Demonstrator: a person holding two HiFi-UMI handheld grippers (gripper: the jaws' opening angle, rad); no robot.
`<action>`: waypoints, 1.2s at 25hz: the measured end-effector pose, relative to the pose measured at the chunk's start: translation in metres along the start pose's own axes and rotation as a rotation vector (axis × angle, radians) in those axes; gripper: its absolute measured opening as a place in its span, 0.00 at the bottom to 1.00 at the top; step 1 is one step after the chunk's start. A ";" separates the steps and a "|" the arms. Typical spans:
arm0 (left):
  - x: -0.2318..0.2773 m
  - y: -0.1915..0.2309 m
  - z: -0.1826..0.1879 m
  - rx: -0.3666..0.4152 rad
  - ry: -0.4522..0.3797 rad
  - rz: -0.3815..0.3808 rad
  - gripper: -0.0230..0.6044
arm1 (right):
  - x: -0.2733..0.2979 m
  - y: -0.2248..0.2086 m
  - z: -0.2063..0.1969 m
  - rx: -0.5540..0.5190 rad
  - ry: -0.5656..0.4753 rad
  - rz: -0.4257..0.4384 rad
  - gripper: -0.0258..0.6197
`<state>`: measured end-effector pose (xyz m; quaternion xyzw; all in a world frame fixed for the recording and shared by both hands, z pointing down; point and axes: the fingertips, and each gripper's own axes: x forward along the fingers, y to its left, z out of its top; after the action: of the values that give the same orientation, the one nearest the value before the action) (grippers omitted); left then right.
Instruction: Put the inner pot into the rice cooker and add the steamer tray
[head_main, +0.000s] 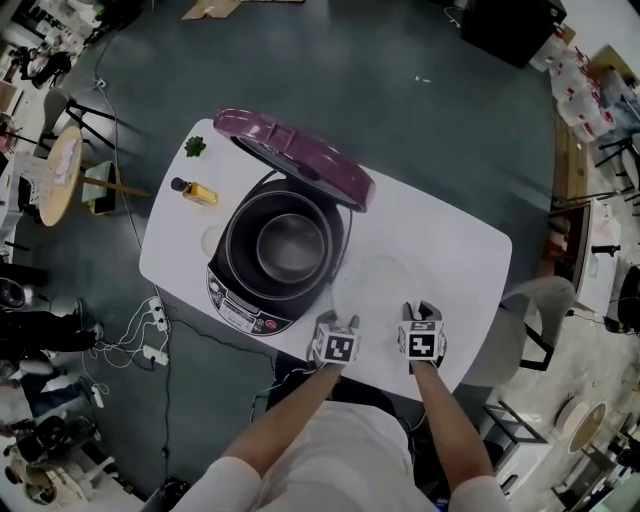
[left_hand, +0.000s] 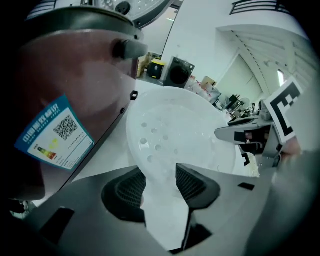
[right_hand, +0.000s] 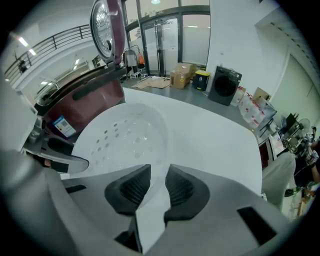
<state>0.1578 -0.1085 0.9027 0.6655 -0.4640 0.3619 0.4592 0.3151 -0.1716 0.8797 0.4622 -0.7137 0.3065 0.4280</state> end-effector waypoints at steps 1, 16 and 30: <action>-0.005 -0.004 0.003 0.019 -0.009 -0.006 0.36 | -0.008 -0.002 0.000 0.009 -0.011 -0.010 0.20; -0.132 -0.040 0.078 0.274 -0.244 -0.023 0.37 | -0.139 0.000 0.062 0.115 -0.294 -0.124 0.20; -0.218 0.048 0.110 0.331 -0.337 0.095 0.38 | -0.160 0.098 0.142 0.006 -0.378 -0.044 0.23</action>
<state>0.0511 -0.1573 0.6838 0.7601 -0.4993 0.3378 0.2424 0.2115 -0.1889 0.6694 0.5281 -0.7702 0.2070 0.2916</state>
